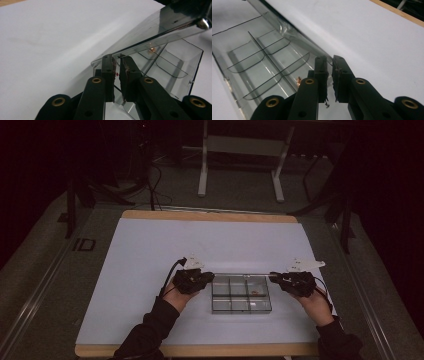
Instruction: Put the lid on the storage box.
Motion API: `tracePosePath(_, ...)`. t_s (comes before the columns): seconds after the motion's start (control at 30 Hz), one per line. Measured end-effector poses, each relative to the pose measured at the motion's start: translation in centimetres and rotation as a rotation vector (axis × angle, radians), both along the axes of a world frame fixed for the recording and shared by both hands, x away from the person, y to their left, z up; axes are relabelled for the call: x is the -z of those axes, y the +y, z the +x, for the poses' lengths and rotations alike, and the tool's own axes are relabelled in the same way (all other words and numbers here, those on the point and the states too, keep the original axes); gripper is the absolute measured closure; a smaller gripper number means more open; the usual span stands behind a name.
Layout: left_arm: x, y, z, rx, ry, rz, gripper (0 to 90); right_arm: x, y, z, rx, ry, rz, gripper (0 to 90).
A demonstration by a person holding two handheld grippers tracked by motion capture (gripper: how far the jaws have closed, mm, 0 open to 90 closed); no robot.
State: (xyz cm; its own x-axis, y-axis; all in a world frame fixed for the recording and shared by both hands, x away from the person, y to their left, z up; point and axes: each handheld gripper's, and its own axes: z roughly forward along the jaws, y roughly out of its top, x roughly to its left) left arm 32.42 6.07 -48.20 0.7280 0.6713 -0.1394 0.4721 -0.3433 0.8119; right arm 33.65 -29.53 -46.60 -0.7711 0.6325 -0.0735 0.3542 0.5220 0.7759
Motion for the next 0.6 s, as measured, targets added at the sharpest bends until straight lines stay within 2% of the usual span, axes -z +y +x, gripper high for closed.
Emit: tracePosePath(0.6,0.9,-0.1,-1.0,0.017,0.014,0.034,84.6,1.0,-0.5,-1.3,-0.018,0.022,-0.005,82.0)
